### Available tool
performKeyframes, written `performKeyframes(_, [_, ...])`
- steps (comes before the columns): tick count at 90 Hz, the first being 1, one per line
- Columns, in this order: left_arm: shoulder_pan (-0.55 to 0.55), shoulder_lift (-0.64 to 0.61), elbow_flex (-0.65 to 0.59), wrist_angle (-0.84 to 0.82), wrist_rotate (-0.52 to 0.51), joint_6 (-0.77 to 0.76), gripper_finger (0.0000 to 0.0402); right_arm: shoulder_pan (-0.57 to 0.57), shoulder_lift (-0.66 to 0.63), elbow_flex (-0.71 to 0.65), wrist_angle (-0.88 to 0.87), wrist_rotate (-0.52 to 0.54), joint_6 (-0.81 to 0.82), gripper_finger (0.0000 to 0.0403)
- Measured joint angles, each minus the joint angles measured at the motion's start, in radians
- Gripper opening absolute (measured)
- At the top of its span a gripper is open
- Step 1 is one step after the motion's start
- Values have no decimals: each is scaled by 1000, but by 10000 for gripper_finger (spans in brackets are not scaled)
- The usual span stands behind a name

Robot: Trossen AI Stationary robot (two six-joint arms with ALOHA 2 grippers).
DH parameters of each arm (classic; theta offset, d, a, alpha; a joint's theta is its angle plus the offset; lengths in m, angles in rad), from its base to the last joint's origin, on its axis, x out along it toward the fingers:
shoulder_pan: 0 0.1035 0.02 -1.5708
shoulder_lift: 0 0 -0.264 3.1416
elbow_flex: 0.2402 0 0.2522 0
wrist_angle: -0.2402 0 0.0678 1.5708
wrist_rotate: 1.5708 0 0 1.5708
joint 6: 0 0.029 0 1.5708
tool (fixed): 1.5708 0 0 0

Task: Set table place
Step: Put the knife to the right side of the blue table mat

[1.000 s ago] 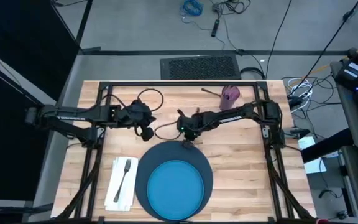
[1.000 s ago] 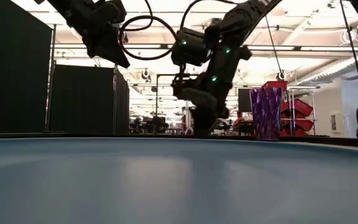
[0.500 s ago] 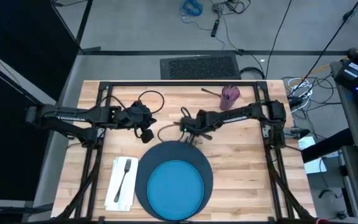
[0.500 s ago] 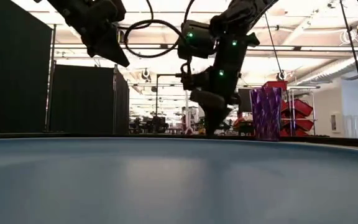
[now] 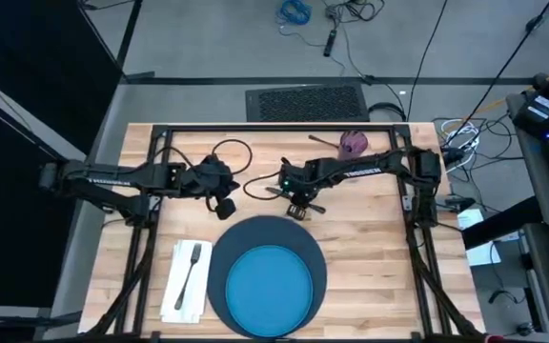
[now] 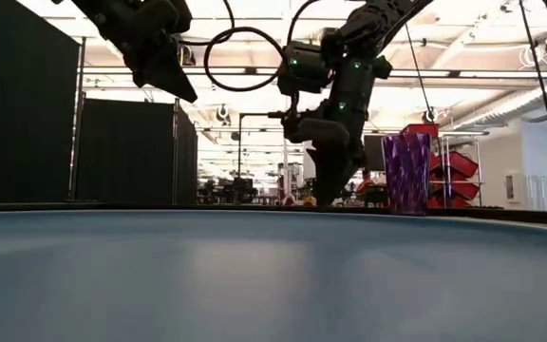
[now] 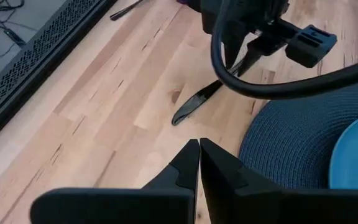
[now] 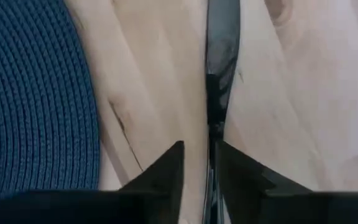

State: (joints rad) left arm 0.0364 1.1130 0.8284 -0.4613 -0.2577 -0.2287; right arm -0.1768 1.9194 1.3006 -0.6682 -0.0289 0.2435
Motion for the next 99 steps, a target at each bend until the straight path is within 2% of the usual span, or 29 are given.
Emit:
performKeyframes(18, [0, 0, 0, 0, 0, 0, 0, -2, 0, -5, 4, 32, -32, 139])
performKeyframes(49, [0, 0, 0, 0, 5, -1, 0, -7, 0, -99, 66, 40, -26, 131])
performKeyframes(64, [0, 0, 0, 0, 12, -2, 0, 6, 0, -101, 67, 94, -19, 105])
performKeyframes(80, [0, 0, 0, 0, 21, -2, 0, 17, 0, -101, 68, 102, -7, 61])
performKeyframes(99, [0, 0, 0, 0, 21, -2, 0, 43, 0, -101, 37, 121, 47, 28])
